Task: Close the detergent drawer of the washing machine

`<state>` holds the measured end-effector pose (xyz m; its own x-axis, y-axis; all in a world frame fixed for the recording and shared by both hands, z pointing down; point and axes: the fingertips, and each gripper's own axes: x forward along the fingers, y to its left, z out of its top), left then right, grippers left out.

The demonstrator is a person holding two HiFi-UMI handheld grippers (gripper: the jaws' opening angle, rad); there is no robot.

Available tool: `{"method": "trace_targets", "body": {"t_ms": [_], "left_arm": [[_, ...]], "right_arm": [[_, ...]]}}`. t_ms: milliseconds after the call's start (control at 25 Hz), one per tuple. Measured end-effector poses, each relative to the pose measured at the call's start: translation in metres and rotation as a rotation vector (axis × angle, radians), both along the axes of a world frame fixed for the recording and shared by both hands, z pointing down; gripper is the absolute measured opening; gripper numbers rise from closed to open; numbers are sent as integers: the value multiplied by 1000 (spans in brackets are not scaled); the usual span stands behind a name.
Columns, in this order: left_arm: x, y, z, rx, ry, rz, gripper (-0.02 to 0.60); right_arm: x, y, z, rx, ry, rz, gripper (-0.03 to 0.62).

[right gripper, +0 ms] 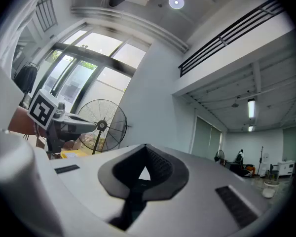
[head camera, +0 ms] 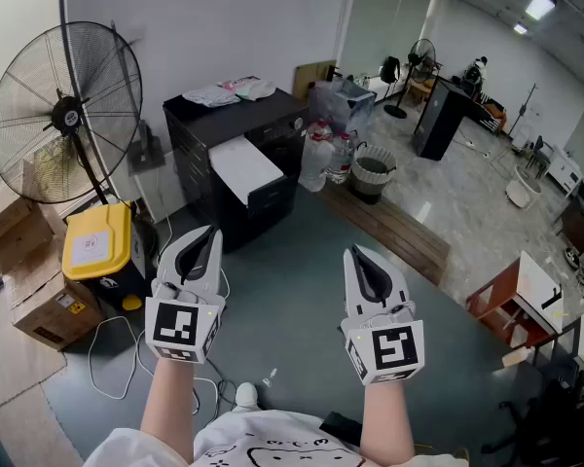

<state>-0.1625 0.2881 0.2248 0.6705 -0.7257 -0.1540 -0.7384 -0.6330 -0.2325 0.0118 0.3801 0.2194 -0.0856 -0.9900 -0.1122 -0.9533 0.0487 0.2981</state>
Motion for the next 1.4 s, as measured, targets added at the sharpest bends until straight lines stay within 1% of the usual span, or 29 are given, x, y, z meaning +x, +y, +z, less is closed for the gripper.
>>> {"method": "trace_targets", "body": {"t_ms": [360,480,600,640,720,800,880,920,1000,1160,1400], "left_arm": [[6,55,-2,6,0,-11,17],[11,64,0,8,-3,-8,17],[15,63,3,3,2,-4,17],[16,62,3,2,5,-1,17],[20,59,4,1,9,6,17],[23,54,6,1,10,12,17],[25,44,9,-4,7,14,17],[26,39,11,-8,6,14,17],[24,26,14,-17,9,8,17],[19,-8,17,-30,30,-13,17],[22,-74,26,-49,37,-35,17]], "right_arm": [[5,50,-1,13,-6,-28,0],[12,58,3,19,-32,-13,0],[17,60,5,14,-61,-19,2],[19,59,7,5,-74,-21,16],[22,56,11,-12,-94,-23,90],[23,50,15,-23,-110,-29,161],[24,40,19,-28,-145,-28,263],[25,34,21,-31,-164,-28,280],[24,22,23,-37,-182,-32,284],[24,-12,25,-45,-171,-56,282],[34,-80,35,-79,-205,-76,282]]}}
